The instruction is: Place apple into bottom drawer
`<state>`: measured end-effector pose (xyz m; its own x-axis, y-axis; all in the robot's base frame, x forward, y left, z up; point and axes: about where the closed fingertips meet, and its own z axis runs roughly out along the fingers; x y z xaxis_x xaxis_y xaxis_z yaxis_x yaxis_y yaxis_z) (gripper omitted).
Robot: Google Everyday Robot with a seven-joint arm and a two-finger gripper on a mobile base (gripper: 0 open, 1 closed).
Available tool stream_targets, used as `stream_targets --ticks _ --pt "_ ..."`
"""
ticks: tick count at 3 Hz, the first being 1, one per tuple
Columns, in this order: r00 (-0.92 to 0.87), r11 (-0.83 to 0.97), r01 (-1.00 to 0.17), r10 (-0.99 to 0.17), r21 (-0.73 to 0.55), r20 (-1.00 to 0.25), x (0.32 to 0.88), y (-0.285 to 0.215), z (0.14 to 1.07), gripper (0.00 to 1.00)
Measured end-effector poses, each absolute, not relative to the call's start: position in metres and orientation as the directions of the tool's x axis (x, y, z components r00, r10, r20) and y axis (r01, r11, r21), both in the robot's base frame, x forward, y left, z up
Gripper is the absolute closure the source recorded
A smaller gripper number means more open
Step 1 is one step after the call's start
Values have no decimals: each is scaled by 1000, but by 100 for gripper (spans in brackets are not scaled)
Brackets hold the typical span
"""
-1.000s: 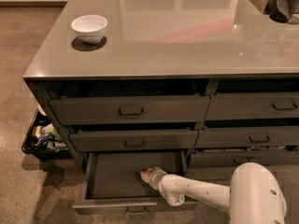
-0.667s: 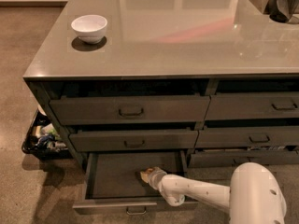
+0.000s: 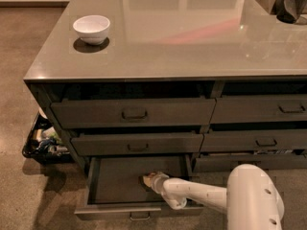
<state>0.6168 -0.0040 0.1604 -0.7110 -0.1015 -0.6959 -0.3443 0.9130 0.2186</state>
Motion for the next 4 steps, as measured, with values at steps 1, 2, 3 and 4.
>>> stream_targets --ticks 1,2,3,4 --pt "-711 913 -344 -101 219 -696 617 -4 160 82" --pt "-711 913 -344 -102 219 -696 617 -4 160 59" --pt "-711 913 -344 -102 219 -696 617 -4 160 36" --pt "-711 913 -344 -102 219 -696 617 -4 160 12"
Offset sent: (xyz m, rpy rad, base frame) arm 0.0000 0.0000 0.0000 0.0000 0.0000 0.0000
